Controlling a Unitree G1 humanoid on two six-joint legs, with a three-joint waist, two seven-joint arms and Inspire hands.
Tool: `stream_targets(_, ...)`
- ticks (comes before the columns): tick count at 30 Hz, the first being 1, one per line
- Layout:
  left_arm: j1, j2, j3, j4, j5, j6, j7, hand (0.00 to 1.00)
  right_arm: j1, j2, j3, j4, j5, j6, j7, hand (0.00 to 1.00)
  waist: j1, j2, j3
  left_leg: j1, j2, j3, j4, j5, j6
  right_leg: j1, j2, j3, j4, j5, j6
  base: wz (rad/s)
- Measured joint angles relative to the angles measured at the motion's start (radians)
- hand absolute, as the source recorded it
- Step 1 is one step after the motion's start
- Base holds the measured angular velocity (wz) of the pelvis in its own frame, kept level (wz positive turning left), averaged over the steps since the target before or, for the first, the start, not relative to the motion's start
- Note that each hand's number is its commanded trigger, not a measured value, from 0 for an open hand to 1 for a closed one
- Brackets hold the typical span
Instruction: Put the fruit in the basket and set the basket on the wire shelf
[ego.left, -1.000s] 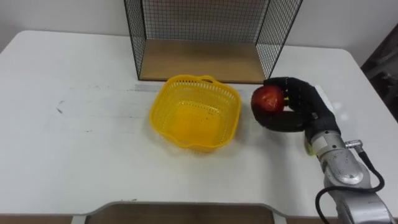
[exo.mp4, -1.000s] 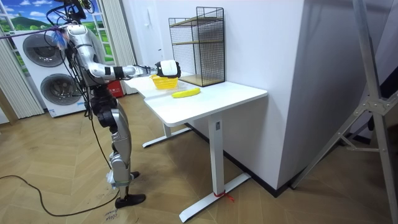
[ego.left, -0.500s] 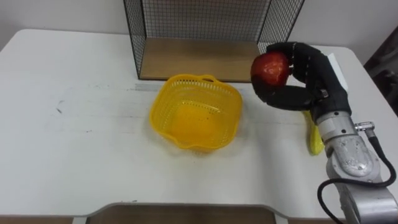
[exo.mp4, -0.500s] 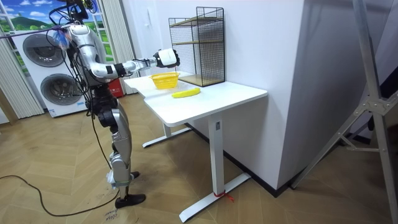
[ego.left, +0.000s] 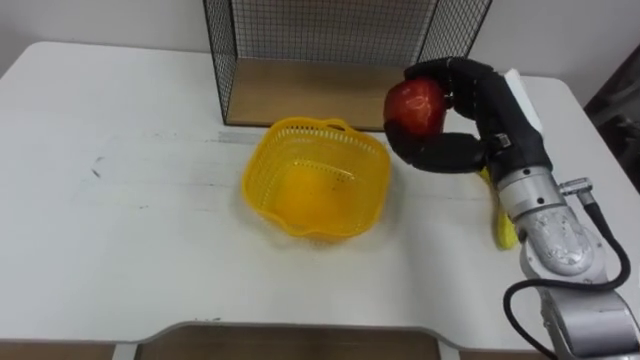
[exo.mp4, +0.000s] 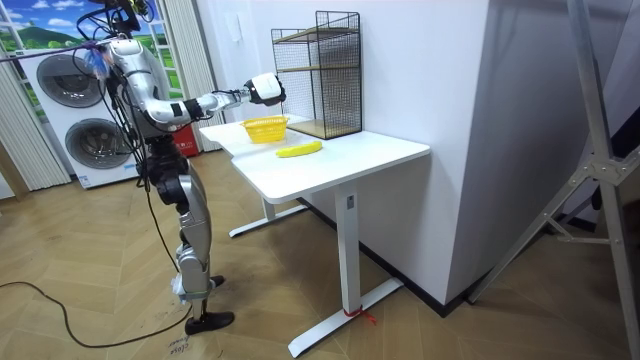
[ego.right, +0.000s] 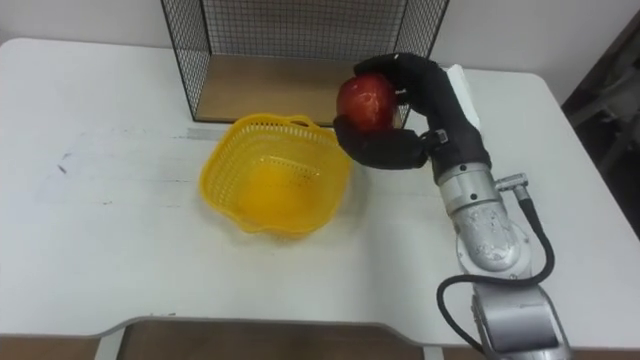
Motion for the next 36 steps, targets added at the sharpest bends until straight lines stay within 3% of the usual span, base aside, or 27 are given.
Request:
stream_targets(11,-0.001,0.003,0.000,-0.003,0.006,0.000,-0.011,0.00,0.000,0.017,0.081,-0.017,-0.076,0.014,0.079,1.00,0.023,-0.002,-0.0013,0.000,0.000,0.001,0.003,0.000,0.000,0.004,-0.001,-0.001,0.000,0.000,0.000,0.00)
stream_targets(20,-0.004,0.019,-0.021,-0.003,0.005,0.000,-0.015,0.00,0.000,0.016,0.113,-0.033,-0.082,0.045,0.111,1.00,0.033,-0.011,-0.0075,-0.001,0.000,-0.001,-0.001,0.000,0.000,0.005,-0.001,-0.001,0.000,0.000,0.000,0.00)
stream_targets(24,-0.005,0.022,-0.029,-0.002,0.006,0.000,-0.018,0.00,0.001,0.015,0.150,-0.032,-0.081,0.045,0.113,1.00,0.037,-0.009,-0.0038,0.002,0.000,-0.001,0.002,0.000,0.000,0.007,0.000,0.002,-0.001,0.000,0.000,0.00)
stream_targets(25,-0.005,0.021,-0.030,-0.002,0.006,0.000,-0.018,0.00,0.001,0.015,0.160,-0.031,-0.082,0.045,0.119,0.74,0.039,-0.007,-0.0022,0.003,0.000,0.000,0.002,0.000,0.000,0.008,0.000,0.004,-0.001,0.000,0.000,0.00)
stream_targets(26,-0.005,0.021,-0.030,-0.002,0.006,0.000,-0.018,0.00,0.001,0.015,0.166,-0.029,-0.081,0.045,0.119,0.35,0.041,-0.007,-0.0011,0.003,0.000,0.000,0.002,0.000,0.000,0.008,0.000,0.005,-0.001,0.000,0.000,0.00)
stream_targets(27,-0.004,0.021,-0.030,-0.001,0.006,0.000,-0.018,0.00,0.001,0.014,0.180,-0.025,-0.081,0.045,0.120,0.04,0.043,-0.005,0.0001,0.003,0.000,0.000,0.001,0.000,0.000,0.007,0.000,0.006,-0.001,0.000,0.000,0.00)
stream_targets(30,-0.005,0.020,-0.030,-0.003,0.007,0.001,-0.017,0.00,0.002,0.015,0.192,-0.017,-0.081,0.045,0.141,0.00,0.045,-0.001,0.0055,0.000,0.000,0.000,-0.003,0.000,0.000,0.005,0.000,0.007,-0.001,0.000,0.000,0.00)
stream_targets(36,-0.002,0.019,-0.030,-0.004,0.008,0.001,-0.014,0.00,0.002,0.015,0.193,0.011,-0.083,0.051,0.150,0.00,0.050,-0.001,0.0054,-0.003,0.000,-0.001,-0.002,0.000,0.000,0.001,0.001,0.008,-0.001,0.000,0.000,0.00)
